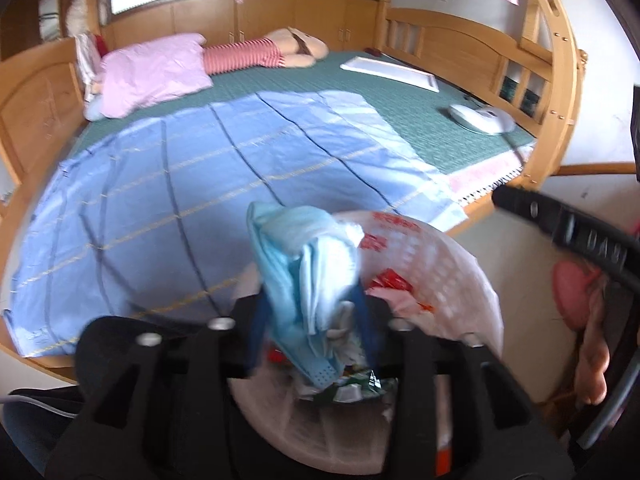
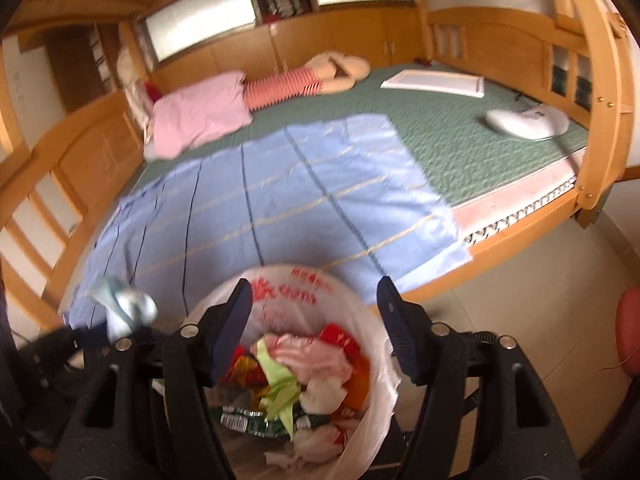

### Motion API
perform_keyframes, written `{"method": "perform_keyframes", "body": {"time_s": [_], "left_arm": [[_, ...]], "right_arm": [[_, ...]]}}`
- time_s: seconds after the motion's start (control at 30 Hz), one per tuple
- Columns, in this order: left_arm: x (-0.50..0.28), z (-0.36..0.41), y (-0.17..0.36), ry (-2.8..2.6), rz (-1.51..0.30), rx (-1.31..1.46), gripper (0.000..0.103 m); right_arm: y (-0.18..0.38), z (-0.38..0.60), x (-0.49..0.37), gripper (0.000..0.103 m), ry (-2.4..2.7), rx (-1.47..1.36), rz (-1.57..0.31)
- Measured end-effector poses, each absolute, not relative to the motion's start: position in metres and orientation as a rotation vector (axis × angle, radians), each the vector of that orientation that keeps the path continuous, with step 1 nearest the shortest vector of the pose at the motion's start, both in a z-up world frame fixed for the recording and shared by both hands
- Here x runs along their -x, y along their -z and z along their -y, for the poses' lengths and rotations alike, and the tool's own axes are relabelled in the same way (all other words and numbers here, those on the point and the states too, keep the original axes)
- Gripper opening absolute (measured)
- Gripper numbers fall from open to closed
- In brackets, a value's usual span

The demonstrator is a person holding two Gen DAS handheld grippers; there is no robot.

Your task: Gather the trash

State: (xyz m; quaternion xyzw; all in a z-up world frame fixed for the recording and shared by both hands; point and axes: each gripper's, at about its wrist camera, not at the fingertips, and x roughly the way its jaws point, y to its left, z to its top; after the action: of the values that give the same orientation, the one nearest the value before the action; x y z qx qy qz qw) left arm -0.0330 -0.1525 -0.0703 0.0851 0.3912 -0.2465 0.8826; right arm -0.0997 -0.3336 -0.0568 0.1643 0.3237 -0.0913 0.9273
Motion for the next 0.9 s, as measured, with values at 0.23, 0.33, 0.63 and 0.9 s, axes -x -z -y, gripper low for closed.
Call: {"method": "perform_keyframes", "body": {"time_s": [0.23, 0.33, 0.63, 0.9], "left_arm": [[0.039, 0.151, 0.069, 0.468, -0.770, -0.177, 0.089], [0.040, 0.139, 0.058, 0.353, -0.711, -0.159, 0.092], [0.052, 0.106, 0.025, 0.218, -0.588, -0.103, 0.097], [0.053, 0.103, 0.023, 0.205, -0.590, -0.101, 0.099]], "right_arm": [[0.057, 0.342, 0.103, 0.077, 0.213, -0.361, -0.636], [0.054, 0.333, 0.103, 0.082, 0.227, -0.298, -0.620], [0.040, 0.292, 0.107, 0.091, 0.237, -0.040, -0.518], [0.042, 0.289, 0.103, 0.095, 0.224, -0.059, -0.531]]}}
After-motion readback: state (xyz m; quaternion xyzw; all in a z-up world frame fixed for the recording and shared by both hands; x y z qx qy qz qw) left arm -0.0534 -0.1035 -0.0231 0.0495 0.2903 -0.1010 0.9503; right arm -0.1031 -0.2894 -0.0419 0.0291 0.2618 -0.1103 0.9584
